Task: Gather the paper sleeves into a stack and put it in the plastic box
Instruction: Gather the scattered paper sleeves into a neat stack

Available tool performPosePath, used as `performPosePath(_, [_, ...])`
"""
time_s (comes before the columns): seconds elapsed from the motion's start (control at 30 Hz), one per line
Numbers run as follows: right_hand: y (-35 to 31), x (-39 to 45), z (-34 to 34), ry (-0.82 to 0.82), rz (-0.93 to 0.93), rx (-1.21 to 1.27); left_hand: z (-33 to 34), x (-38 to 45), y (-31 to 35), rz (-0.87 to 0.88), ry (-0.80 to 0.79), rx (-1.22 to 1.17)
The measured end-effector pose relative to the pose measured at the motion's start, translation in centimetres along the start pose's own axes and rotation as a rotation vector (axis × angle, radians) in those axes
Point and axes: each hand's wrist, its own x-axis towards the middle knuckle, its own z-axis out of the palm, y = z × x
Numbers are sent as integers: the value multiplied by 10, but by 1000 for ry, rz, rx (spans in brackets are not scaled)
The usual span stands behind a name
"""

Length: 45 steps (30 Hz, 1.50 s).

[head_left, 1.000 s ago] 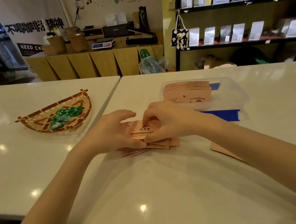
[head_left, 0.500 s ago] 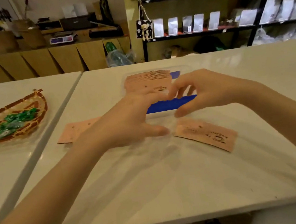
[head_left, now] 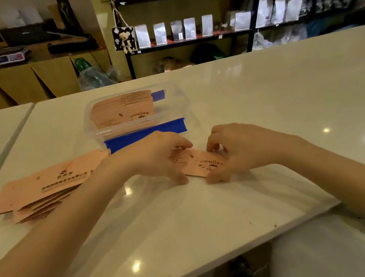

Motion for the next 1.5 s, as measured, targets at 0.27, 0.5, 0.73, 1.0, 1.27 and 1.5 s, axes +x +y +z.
performPosePath(0.27, [0,6,-7,3,-6,65,2,-1,-1,-13,95,-74])
performPosePath(0.5, [-8,8,-28,46,-89,181,-28,-22,11,-39,245,-8])
performPosePath(0.73, [-45,24,-53,195,-256,193,-52,-66,-6,-103,413,-44])
performPosePath(1.0, [-101,67,-54,242,-454,132,-48,-115,-57,-345,511,-101])
performPosePath(1.27, [-147,91,-31,198,-559,2,-25,-161,-92,-503,494,-153])
performPosePath(1.5, [-154,95,-14,127,-570,2,-5,-169,-101,-465,544,-193])
